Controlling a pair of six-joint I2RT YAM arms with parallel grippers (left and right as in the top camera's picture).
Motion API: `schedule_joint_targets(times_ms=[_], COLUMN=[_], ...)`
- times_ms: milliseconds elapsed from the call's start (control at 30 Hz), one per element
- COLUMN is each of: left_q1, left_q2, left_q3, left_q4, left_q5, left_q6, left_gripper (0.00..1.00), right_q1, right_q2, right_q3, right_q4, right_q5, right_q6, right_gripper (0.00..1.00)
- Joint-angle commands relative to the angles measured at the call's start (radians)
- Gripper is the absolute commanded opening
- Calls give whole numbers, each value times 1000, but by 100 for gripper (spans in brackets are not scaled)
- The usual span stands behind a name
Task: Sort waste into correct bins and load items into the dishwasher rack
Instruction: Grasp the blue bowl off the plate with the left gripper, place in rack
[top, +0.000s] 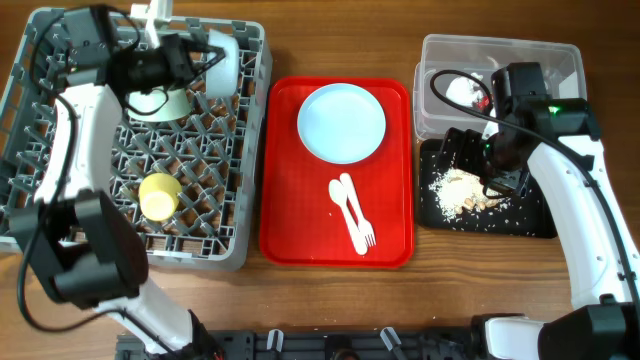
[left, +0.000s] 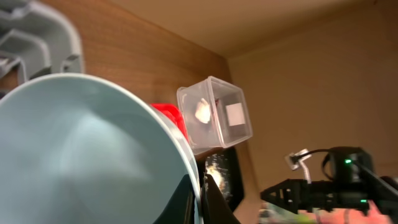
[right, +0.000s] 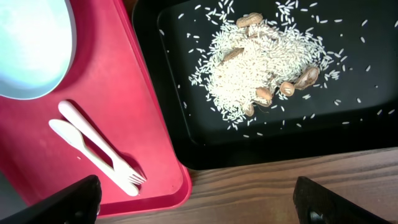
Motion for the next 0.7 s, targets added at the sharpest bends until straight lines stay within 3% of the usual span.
schedule_joint_targets(times_ms=[0,167,233,300,367,500,667], left_q1=[51,117,149,180,220,265,284], left_q2=[98,167,166,166,164,126,-45], left_q3=[11,11,11,11,11,11,11], left_q4=[0,3,13,4,-29,-58,-52], left_q5=[140,156,156,156,156,157,101], left_q6=[-17,-19,-19,-19,-19,-20,-20], left_gripper=[4,5,44,58,100,100,100], right_q1=[-2,-2,-2,-2,-2,-2,-2], right_q2=[-15,-15,-15,-15,-15,-15,-15], right_q3=[9,9,9,9,9,9,9], right_q4=[1,-1,0,-1,-2,-2,-2], right_q5=[-12,-11,-11,-11,-12,-11,-11], right_q6=[-7,-7,-6,-6,-6,-7,-7], right_gripper=[99,99,99,99,99,99,100])
